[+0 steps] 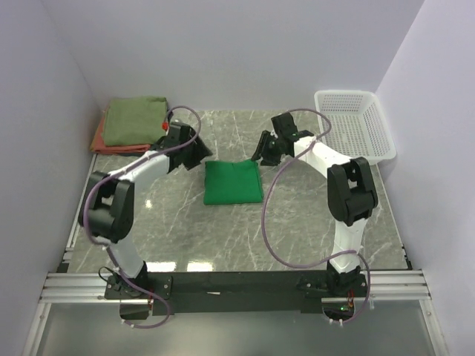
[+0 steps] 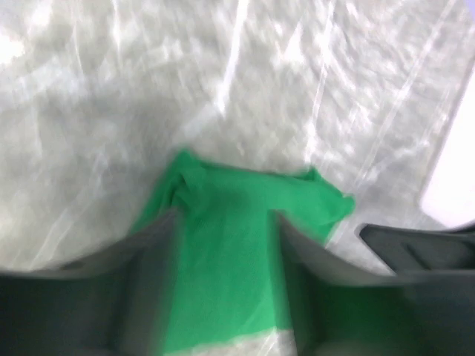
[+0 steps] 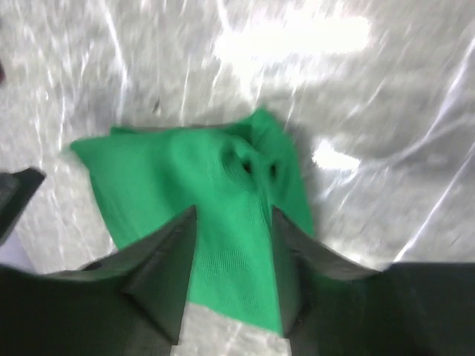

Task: Fold and stack the tank tops
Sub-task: Fold the tank top, then neatly place the folded tank top to the corner

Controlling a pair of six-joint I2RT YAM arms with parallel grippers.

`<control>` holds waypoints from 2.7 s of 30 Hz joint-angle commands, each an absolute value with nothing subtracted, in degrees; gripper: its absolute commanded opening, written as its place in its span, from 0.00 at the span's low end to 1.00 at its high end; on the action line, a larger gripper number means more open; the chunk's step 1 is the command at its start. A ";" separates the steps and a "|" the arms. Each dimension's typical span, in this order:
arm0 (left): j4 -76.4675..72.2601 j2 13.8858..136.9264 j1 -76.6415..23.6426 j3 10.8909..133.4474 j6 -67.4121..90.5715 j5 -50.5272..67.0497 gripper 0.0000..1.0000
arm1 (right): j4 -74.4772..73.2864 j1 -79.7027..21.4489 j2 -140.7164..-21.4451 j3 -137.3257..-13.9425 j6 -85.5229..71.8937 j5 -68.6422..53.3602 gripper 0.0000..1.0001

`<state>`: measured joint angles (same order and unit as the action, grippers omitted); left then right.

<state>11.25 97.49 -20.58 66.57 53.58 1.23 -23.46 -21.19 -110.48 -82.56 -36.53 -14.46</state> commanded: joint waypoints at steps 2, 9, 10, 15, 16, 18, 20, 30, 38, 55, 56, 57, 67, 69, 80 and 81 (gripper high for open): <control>6.06 102.21 -15.74 72.41 49.75 7.20 0.82 | -24.60 -19.51 -111.97 -88.85 -34.02 -13.02 0.55; 13.88 92.38 -15.47 67.79 49.91 1.14 0.79 | -22.77 -24.24 -99.77 -78.42 -32.70 -2.12 0.55; 13.97 91.07 -15.64 65.94 50.18 2.45 0.78 | -22.59 -25.48 -98.71 -77.44 -32.78 -1.15 0.54; 9.77 83.59 -19.33 52.59 52.64 5.97 0.76 | -22.22 -31.72 -100.36 -78.64 -33.83 2.64 0.46; 9.32 82.97 -19.86 51.17 52.73 5.80 0.77 | -23.11 -31.82 -101.85 -79.97 -33.84 2.20 0.43; 8.53 81.74 -20.48 47.92 52.56 5.54 0.78 | -23.82 -31.82 -105.37 -82.17 -33.66 1.50 0.38; 8.96 81.74 -20.57 46.68 52.03 4.23 0.80 | -22.95 -31.90 -106.87 -82.53 -33.58 0.18 0.36; 5.54 89.82 -20.48 48.07 47.73 8.34 0.90 | -20.48 -43.67 -103.71 -77.43 -36.65 5.96 0.39; 7.47 97.90 -20.30 51.94 47.55 6.51 0.82 | -19.78 -47.98 -105.02 -78.05 -36.83 8.26 0.41; 11.59 107.66 -21.00 59.05 43.95 3.70 0.40 | -21.27 -54.32 -103.45 -79.71 -34.46 20.82 0.51; 13.34 108.19 -21.35 60.80 43.08 2.91 0.36 | -22.23 -54.32 -103.10 -80.15 -34.28 21.09 0.51; 13.88 108.80 -21.62 61.60 42.63 2.29 0.33 | -22.67 -54.32 -102.75 -80.33 -34.19 21.44 0.52; 26.00 112.76 -23.29 73.46 38.06 -11.05 0.00 | -26.01 -52.39 -91.24 -76.65 -32.96 22.41 0.53; 29.94 113.72 -23.20 78.73 35.52 -17.12 0.00 | -26.10 -51.51 -87.91 -75.68 -32.78 21.54 0.53; 42.35 125.32 -21.19 108.96 25.14 -34.89 0.00 | -26.28 -46.76 -79.28 -72.60 -30.24 17.41 0.53; 42.80 126.99 -20.22 110.90 24.44 -35.85 0.00 | -25.93 -46.32 -78.84 -72.42 -30.06 16.62 0.53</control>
